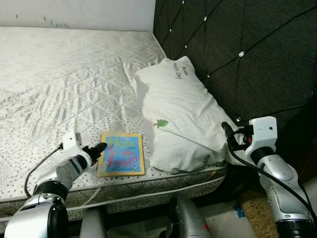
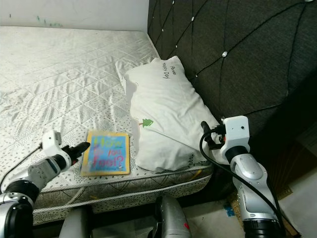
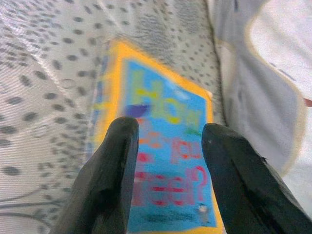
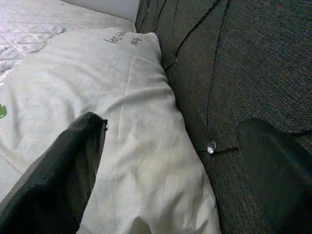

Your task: Clean up the room

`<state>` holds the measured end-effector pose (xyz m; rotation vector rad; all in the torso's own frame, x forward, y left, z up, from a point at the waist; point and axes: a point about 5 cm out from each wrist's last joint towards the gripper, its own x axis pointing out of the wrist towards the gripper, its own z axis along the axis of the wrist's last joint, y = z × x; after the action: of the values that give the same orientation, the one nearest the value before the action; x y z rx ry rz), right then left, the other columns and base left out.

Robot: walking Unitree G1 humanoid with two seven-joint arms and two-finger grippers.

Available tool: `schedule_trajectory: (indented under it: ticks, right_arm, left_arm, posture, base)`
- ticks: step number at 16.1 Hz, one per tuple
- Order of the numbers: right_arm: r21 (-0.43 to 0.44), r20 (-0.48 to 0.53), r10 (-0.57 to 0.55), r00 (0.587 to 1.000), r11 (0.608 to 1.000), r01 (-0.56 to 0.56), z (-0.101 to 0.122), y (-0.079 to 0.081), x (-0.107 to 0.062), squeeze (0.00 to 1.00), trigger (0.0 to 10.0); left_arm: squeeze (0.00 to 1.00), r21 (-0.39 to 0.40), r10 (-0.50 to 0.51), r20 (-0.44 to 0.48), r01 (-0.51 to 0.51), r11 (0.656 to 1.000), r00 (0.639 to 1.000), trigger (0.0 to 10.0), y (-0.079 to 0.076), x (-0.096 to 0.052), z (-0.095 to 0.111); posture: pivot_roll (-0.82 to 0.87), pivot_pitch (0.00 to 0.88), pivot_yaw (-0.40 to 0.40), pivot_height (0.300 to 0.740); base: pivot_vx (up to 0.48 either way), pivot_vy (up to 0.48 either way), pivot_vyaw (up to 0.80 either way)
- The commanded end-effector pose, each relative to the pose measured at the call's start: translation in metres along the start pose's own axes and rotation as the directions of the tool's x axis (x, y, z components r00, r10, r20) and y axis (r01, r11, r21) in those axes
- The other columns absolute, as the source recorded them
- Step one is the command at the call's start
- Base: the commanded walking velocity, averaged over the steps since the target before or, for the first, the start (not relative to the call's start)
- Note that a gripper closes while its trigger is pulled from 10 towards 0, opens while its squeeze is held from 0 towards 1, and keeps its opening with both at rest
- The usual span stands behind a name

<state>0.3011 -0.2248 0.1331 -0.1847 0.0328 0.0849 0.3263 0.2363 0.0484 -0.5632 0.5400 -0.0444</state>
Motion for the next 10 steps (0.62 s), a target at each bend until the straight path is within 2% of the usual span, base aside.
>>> schedule_trajectory:
  ticks: [1,4,9,10]
  right_arm:
    - [-0.003,0.011,-0.006,1.0,1.0,0.006,0.004,-0.003,0.0,0.0,10.0]
    - [-0.004,0.015,-0.004,1.0,1.0,0.004,0.005,-0.002,0.002,0.0,10.0]
    - [0.011,0.021,0.01,1.0,1.0,-0.01,0.005,0.005,0.006,0.0,10.0]
    - [0.029,0.026,0.024,0.999,0.999,-0.025,0.005,0.012,0.009,0.0,10.0]
  left_arm:
    - [1.0,0.016,0.018,0.001,-0.018,1.0,1.0,10.0,0.0,0.0,0.002]
    - [1.0,0.064,0.08,0.034,-0.082,0.995,0.996,10.0,0.009,-0.003,0.007]
    - [1.0,0.101,0.089,0.103,-0.099,0.99,0.991,10.0,0.006,-0.001,0.008]
    - [1.0,0.11,0.086,0.175,-0.107,0.988,0.981,10.0,0.006,-0.004,0.009]
  posture:
    - [-0.16,0.044,-0.135,0.584]
    - [-0.15,0.038,-0.134,0.584]
    - [-0.13,0.032,-0.133,0.584]
    - [-0.1,0.027,-0.132,0.584]
  base:
    - [0.0,0.0,0.0]
    - [0.0,0.0,0.0]
    - [0.0,0.0,0.0]
    - [0.0,0.0,0.0]
